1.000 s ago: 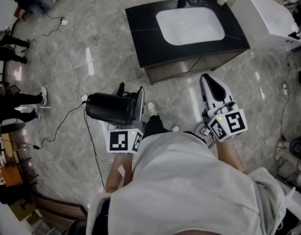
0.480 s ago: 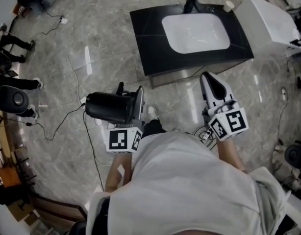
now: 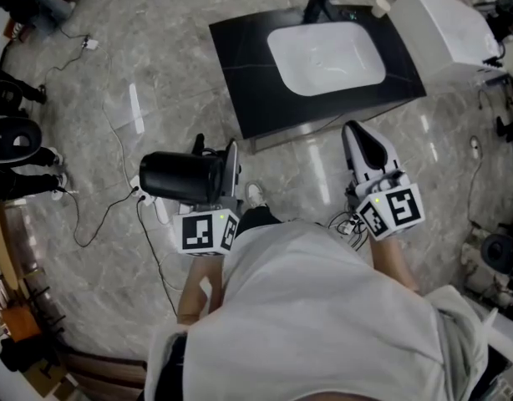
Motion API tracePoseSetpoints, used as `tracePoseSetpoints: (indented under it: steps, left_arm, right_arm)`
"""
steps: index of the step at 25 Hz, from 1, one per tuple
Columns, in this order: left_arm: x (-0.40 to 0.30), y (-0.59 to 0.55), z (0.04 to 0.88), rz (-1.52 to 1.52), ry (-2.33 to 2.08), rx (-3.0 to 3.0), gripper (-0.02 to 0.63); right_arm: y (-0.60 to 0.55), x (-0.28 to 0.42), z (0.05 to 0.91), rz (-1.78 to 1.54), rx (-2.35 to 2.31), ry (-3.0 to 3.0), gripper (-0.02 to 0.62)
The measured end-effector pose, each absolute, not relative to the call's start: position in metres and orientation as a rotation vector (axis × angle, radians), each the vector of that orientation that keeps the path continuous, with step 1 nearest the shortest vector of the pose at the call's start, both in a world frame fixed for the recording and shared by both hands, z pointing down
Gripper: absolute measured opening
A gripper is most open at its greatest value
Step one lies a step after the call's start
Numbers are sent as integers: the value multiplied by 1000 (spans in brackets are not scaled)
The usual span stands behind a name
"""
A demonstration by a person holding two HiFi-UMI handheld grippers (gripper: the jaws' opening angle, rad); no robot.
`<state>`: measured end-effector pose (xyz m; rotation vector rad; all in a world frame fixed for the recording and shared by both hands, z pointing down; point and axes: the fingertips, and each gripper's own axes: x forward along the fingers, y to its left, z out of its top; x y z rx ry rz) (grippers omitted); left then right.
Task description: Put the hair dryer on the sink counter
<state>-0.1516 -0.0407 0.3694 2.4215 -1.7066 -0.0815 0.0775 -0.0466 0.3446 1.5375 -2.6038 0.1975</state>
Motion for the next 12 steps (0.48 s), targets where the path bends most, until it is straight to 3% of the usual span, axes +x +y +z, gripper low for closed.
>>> tracePoseSetpoints:
  steps: [12]
  left_arm:
    - [-172, -62, 373, -149, -1644, 2410, 238]
  right_arm:
    - [-60, 49, 344, 184, 1550, -2565, 46]
